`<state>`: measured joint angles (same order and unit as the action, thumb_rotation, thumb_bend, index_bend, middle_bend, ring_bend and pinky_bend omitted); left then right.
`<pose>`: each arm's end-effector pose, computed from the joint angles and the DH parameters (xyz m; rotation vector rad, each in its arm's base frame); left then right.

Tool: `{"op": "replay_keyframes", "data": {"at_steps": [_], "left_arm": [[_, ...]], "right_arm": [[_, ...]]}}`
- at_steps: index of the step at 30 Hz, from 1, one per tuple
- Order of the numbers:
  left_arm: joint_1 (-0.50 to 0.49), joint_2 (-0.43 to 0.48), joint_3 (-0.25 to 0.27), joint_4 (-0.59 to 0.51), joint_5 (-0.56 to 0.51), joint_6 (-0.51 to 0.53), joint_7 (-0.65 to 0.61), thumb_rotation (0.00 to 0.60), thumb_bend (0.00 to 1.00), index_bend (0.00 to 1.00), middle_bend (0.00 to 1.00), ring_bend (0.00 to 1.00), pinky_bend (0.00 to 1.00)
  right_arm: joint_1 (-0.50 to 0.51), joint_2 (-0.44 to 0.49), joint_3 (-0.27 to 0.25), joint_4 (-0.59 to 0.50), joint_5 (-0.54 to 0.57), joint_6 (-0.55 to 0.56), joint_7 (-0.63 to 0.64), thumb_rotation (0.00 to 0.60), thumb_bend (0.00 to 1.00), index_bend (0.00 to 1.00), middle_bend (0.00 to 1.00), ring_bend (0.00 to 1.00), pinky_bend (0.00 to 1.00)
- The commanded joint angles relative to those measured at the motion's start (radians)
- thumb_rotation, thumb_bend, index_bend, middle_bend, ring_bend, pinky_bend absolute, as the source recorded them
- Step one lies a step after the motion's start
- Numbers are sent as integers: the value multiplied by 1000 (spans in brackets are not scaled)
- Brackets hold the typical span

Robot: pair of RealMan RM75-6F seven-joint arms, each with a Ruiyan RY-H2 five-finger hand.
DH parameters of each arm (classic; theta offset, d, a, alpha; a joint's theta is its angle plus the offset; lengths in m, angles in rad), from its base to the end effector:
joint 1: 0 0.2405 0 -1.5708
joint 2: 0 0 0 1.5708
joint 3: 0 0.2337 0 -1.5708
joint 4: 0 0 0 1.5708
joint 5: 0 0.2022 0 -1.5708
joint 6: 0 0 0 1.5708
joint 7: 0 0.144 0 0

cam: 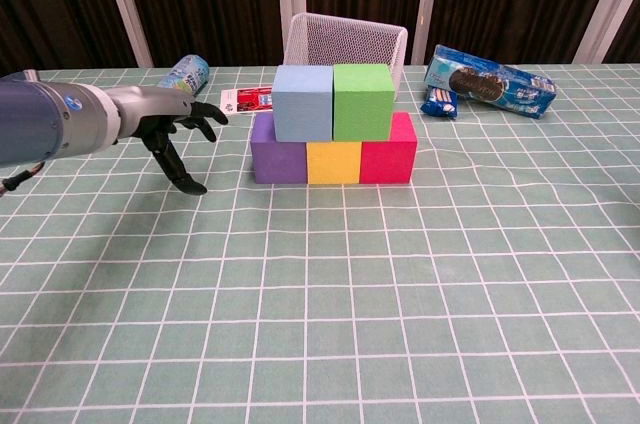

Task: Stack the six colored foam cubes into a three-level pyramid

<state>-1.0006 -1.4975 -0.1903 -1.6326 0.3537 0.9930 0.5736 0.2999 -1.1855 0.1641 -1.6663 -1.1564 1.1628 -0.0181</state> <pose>-0.1078 0.3448 -0.0089 -1.6985 -1.2874 -0.6627 -0.2701 -0.2535 0.1166 1.3286 -1.2117 0.8903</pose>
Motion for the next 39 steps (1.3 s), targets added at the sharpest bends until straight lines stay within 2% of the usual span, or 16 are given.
{"op": "replay_keyframes", "data": {"at_steps": [1, 6, 9, 14, 23, 29, 39], "left_arm": [[48, 68, 4, -91, 70, 47, -43, 600, 291, 3, 116, 16, 53], [122, 148, 15, -206, 189, 126, -108, 600, 161, 3, 110, 16, 53], [175, 193, 23, -271, 279, 194, -152, 600, 120, 1, 92, 16, 52], [293, 269, 64, -379, 485, 335, -240, 600, 110, 0, 75, 16, 52], [432, 371, 109, -470, 705, 481, -294, 600, 110, 0, 58, 16, 52], [493, 414, 115, -487, 777, 527, -307, 600, 110, 0, 44, 15, 52], [525, 453, 91, -510, 795, 491, -340, 600, 110, 0, 42, 15, 52]], "right_arm": [[0, 3, 0, -2, -1, 0, 0, 600, 313, 0, 0, 0, 0], [0, 8, 1, -13, -2, 5, -9, 600, 313, 0, 0, 0, 0], [0, 14, 3, -23, 2, 9, -21, 600, 313, 0, 0, 0, 0], [2, 31, 21, -50, 48, 12, -47, 600, 313, 0, 0, 0, 0], [11, 53, 37, -82, 178, -11, -108, 600, 277, 0, 0, 0, 0], [24, 48, 39, -88, 237, -21, -150, 600, 277, 0, 0, 0, 0], [83, 21, 56, -27, 420, -104, -215, 600, 274, 0, 0, 0, 0]]}}
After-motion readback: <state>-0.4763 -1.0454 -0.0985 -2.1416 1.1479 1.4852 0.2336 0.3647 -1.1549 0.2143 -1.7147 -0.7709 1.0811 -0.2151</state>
